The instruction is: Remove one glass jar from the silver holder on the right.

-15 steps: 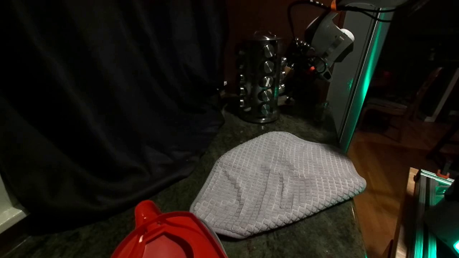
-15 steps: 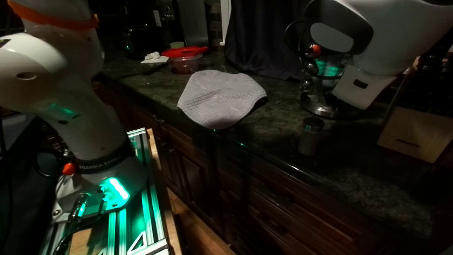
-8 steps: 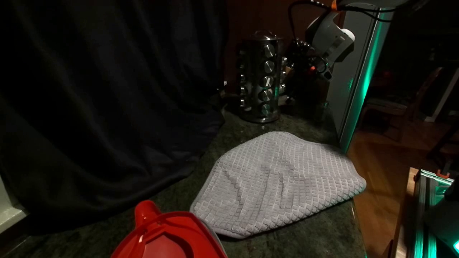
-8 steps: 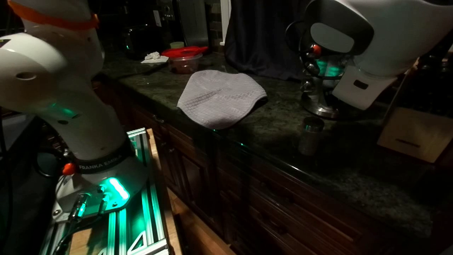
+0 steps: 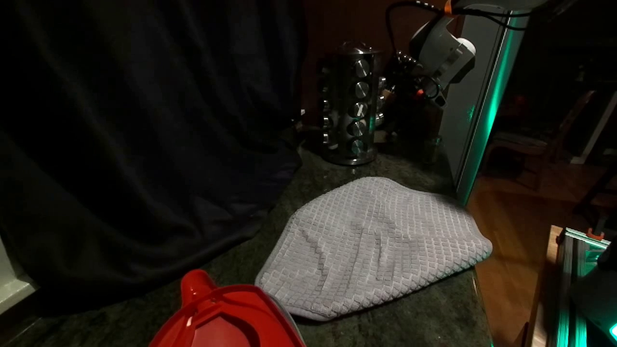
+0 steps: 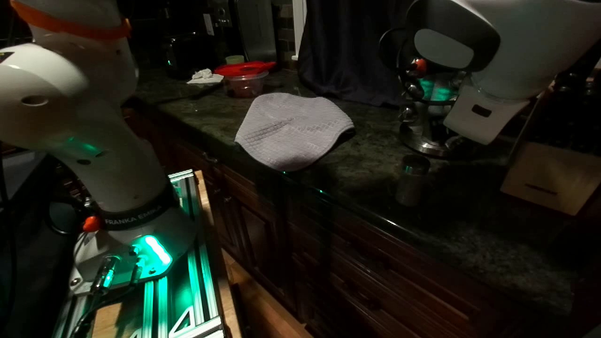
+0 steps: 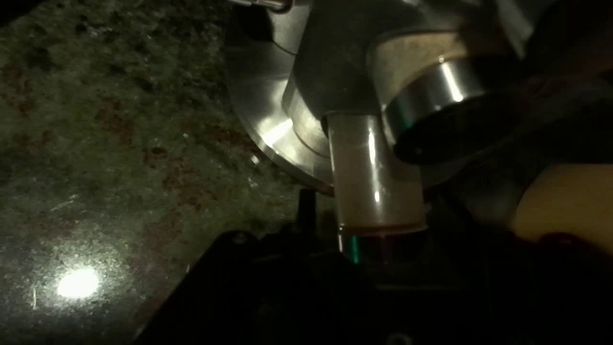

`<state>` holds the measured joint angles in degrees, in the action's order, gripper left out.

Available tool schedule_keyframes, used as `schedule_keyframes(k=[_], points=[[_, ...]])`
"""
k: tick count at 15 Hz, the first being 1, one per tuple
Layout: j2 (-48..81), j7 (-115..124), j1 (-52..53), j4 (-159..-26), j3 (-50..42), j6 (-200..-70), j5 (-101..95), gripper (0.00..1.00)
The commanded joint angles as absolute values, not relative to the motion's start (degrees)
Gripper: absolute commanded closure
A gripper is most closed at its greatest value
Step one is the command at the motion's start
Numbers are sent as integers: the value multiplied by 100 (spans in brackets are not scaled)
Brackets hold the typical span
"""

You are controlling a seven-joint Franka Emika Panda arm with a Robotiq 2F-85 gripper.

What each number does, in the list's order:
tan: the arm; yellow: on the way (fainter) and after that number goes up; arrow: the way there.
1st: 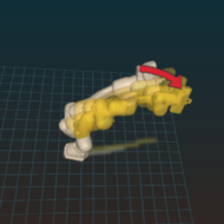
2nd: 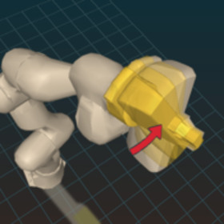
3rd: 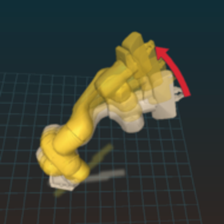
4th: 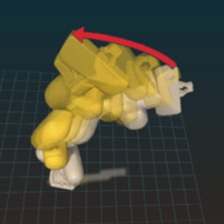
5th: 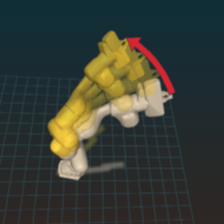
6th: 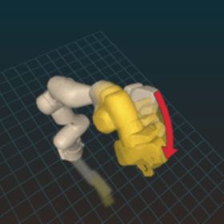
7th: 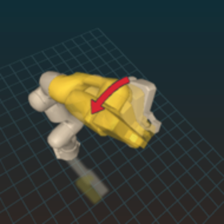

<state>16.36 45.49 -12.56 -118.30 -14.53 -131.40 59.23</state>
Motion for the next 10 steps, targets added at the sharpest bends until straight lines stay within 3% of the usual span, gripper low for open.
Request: schedule_keyframes(k=[1, 3, 4, 5, 6, 10], points=[[1784, 4726, -1245, -11672, -1449, -13098, 5674, 54], [1849, 4768, -1236, -11602, -1444, -13084, 5569, 61], [1882, 4784, -1231, -11567, -1440, -13107, 5527, 74], [1896, 4788, -1229, -11539, -1434, -13113, 5486, 77], [1884, 4793, -1229, -11532, -1433, -13124, 5454, 34], [1958, 4795, -1244, -11445, -1414, -13120, 5445, 4]])
